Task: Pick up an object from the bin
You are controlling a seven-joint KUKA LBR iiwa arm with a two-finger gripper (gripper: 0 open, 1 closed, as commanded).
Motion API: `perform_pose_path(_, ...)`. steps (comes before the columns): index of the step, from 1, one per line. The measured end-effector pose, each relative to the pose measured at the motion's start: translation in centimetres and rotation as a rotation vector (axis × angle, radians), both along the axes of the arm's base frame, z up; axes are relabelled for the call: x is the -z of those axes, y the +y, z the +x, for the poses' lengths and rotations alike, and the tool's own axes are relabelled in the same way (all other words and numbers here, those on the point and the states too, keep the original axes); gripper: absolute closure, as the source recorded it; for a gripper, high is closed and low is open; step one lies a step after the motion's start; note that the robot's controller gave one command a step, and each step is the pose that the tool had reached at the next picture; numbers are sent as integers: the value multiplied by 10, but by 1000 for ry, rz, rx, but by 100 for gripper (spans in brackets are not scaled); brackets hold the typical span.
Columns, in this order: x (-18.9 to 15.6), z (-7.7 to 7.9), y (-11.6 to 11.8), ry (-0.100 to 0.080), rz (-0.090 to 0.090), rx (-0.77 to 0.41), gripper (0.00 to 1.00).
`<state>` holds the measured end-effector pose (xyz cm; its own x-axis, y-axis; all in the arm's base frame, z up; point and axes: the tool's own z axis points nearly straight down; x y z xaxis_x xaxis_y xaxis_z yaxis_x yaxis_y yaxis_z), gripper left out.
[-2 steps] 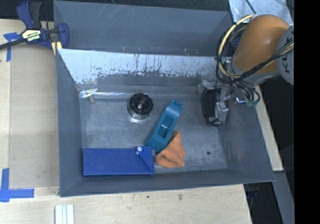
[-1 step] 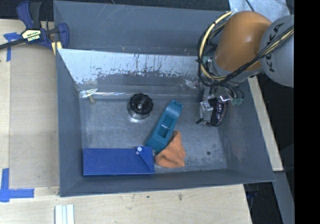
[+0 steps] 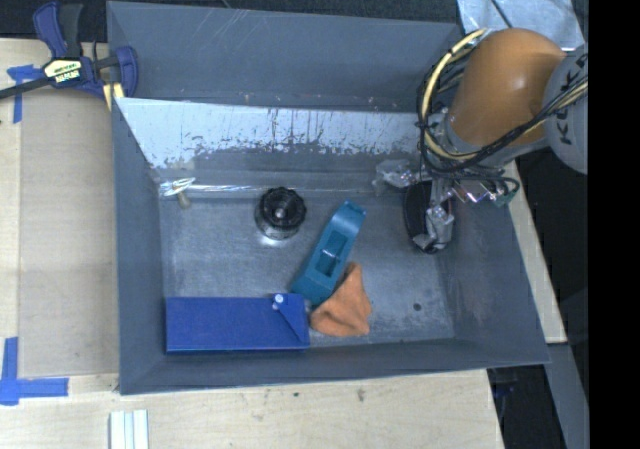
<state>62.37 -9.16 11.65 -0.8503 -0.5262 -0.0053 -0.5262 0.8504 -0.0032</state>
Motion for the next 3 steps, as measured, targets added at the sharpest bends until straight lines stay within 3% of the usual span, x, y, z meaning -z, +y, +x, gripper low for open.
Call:
perform_pose_path(1,36,-3,66,3,1,-24,0)
perform_pose_path(2,44,0,97,-1,2,-231,100)
perform_pose_path(3,44,1,94,-2,4,-264,100)
